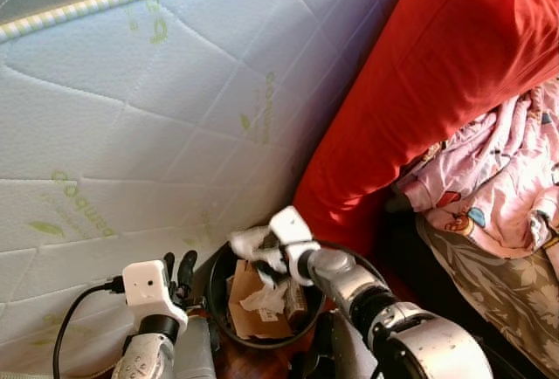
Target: Clean up the room
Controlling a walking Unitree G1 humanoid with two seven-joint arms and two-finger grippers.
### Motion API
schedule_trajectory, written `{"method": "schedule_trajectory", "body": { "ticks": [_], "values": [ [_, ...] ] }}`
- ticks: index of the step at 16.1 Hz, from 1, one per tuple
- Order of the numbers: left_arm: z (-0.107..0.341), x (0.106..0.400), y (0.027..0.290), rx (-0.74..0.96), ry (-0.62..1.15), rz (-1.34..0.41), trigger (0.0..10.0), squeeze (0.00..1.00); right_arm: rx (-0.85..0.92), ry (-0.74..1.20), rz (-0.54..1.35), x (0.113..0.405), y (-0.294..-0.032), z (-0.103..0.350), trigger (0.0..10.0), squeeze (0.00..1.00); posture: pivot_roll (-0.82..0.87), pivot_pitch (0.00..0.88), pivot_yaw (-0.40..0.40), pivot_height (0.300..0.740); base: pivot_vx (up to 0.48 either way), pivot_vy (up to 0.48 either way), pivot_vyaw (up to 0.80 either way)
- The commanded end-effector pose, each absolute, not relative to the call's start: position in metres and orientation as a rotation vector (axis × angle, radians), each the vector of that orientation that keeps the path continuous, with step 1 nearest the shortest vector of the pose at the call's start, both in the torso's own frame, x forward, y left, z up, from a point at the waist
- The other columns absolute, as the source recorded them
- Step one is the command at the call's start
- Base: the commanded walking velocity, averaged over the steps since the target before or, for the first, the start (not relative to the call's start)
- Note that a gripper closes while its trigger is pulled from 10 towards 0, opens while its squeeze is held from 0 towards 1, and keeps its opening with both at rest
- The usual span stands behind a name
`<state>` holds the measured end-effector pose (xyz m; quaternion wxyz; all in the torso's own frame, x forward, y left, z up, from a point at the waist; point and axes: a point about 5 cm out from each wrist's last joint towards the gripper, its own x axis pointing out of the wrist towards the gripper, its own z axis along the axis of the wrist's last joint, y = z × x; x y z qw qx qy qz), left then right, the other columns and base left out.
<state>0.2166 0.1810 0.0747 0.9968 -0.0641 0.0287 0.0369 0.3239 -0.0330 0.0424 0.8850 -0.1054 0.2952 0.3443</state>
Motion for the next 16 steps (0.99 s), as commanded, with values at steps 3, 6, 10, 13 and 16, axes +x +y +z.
{"method": "schedule_trajectory", "body": {
  "ticks": [3,6,10,13,16],
  "values": [
    [0.075,0.216,0.179,-0.133,0.064,0.072,10.0,0.00,-0.120,0.508,0.698,0.327,-0.030,0.049,10.0,0.00,0.29,0.221,-0.132,0.617,0.000,0.000,0.00],
    [0.076,0.217,0.179,-0.132,0.062,0.072,10.0,0.00,-0.275,0.594,0.709,0.326,-0.034,0.044,10.0,0.00,0.29,0.219,-0.132,0.617,0.000,0.000,0.00],
    [0.076,0.217,0.179,-0.133,0.063,0.070,10.0,0.00,-0.180,0.490,0.656,0.329,-0.033,0.050,10.0,0.00,0.29,0.221,-0.131,0.617,0.000,0.000,0.00],
    [0.076,0.217,0.178,-0.135,0.061,0.069,10.0,0.00,-0.233,0.563,0.662,0.327,-0.035,0.045,10.0,0.00,0.29,0.219,-0.132,0.617,0.000,0.000,0.00],
    [0.076,0.218,0.178,-0.137,0.059,0.068,10.0,0.00,-0.092,0.432,0.628,0.330,-0.031,0.053,10.0,0.00,0.29,0.221,-0.133,0.617,0.000,0.000,0.00]
  ]
}}
